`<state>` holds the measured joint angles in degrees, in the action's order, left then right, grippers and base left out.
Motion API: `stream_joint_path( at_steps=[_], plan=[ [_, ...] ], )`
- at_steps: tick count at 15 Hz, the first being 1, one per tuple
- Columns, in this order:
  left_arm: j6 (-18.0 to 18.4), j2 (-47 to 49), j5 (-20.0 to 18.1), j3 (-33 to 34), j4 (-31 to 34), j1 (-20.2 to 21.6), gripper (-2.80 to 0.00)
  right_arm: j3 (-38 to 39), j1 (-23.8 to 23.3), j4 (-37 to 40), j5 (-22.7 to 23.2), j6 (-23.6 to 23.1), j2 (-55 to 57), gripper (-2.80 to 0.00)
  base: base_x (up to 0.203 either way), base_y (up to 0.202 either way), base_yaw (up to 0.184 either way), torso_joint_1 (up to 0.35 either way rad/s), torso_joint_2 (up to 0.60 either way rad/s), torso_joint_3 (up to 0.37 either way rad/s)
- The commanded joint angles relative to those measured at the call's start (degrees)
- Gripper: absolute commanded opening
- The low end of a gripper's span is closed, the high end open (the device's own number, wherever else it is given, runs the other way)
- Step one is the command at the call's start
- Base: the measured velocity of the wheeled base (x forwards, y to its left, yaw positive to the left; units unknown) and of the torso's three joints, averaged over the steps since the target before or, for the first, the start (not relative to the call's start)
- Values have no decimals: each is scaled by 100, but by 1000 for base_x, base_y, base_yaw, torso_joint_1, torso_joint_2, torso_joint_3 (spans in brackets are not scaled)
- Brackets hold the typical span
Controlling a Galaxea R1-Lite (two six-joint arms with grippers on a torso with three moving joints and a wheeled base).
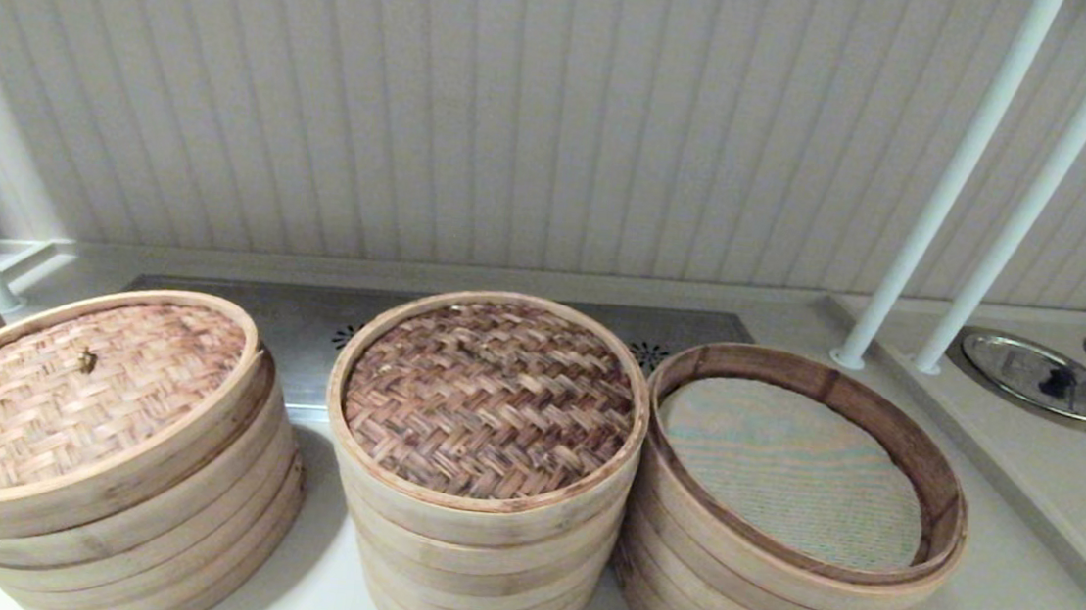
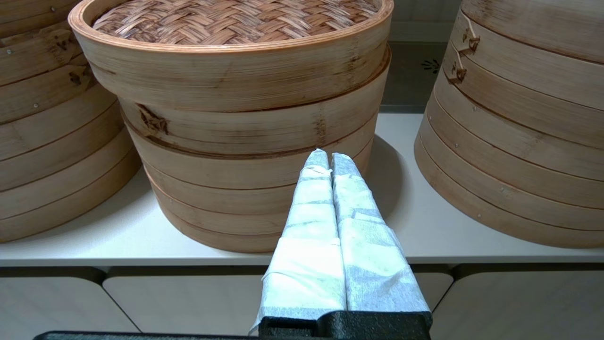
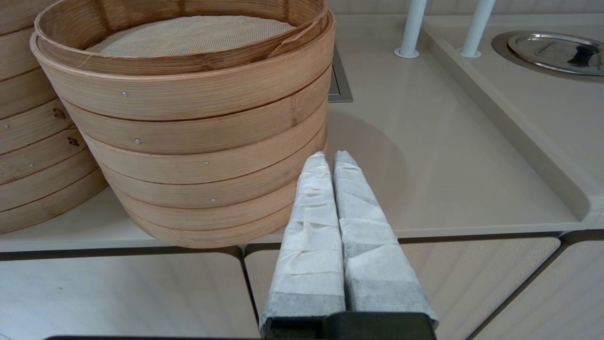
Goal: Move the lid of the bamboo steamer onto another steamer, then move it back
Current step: Pick up the steamer
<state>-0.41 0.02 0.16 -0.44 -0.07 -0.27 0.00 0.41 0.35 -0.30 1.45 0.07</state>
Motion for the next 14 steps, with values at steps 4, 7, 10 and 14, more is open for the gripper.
stream_joint_path(
  at_steps=[4,7,10,14],
  plan=[
    [-2,-2,2,0,-1,0,-280,4,8,0,-5,-4,10,-280,0,0,0,0,0,0],
    [-2,-2,2,0,-1,0,-280,0,20,0,4,-22,10,-280,0,0,0,0,0,0],
    [-2,-2,2,0,-1,0,-280,0,20,-9,4,-52,8,-280,0,0,0,0,0,0],
    [-2,-2,2,0,-1,0,-280,-139,20,-12,74,-211,1,-280,0,0,0,0,0,0]
  ],
)
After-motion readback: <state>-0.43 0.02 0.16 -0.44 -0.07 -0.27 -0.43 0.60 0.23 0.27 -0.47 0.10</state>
